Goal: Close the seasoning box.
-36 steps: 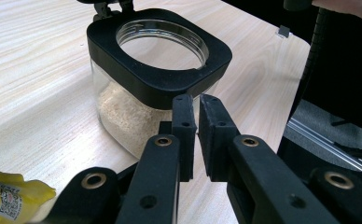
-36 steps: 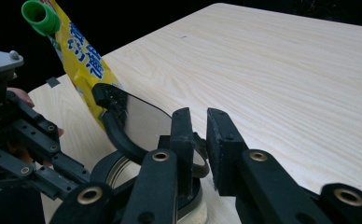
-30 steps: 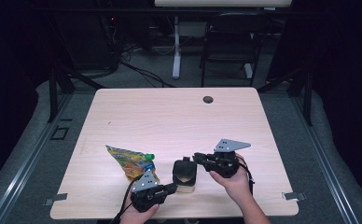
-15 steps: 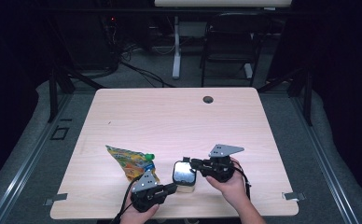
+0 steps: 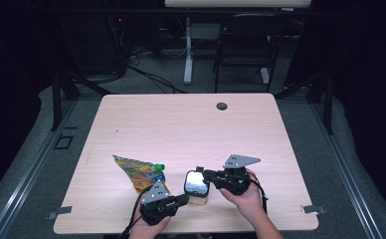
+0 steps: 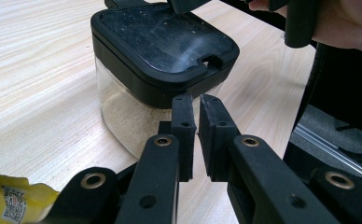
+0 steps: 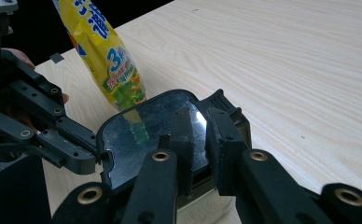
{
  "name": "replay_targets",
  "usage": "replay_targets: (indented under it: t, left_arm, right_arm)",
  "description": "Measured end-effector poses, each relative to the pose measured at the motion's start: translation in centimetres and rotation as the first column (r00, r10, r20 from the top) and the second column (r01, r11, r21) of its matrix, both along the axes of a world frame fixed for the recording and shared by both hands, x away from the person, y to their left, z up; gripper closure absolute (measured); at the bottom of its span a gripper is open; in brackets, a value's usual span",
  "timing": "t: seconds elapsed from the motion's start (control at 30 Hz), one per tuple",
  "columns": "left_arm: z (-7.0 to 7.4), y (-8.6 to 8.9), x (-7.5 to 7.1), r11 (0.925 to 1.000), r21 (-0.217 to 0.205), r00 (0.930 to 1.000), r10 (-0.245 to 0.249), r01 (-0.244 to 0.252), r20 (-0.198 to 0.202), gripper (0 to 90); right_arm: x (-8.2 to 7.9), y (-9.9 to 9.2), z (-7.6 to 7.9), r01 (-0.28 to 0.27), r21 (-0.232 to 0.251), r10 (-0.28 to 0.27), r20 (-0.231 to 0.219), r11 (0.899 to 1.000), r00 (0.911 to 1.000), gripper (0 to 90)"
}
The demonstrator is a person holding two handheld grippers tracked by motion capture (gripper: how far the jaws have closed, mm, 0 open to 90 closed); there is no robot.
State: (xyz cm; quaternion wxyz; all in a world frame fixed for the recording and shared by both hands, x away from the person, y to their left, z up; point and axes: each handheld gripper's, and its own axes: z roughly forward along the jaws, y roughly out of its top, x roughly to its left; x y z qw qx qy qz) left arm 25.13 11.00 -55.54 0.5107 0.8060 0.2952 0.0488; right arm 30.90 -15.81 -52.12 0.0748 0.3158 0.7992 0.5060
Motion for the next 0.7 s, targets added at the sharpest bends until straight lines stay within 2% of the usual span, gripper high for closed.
replay_targets:
  t: [0.43, 0.57, 0.7]
  left_arm:
    - [-0.1, 0.6, -0.2, 0.9999, 0.016, 1.0, 0.003, -0.003, -0.001, 83.0]
    - [0.2, 1.1, -0.2, 0.9996, 0.025, 1.0, 0.009, -0.009, 0.001, 82.8]
    - [0.7, 1.4, -0.4, 0.9997, 0.023, 0.9999, 0.001, -0.002, 0.012, 82.4]
  right_arm:
    - [-0.1, 0.0, 0.1, 0.004, -0.005, -0.004, 0.004, 1.0, 1.0, 80.5]
    - [-0.1, 0.0, 0.1, 0.002, -0.016, -0.002, 0.008, 1.0, 1.0, 80.0]
    - [-0.3, 0.1, 0.3, 0.001, -0.003, -0.001, 0.013, 1.0, 0.9999, 79.1]
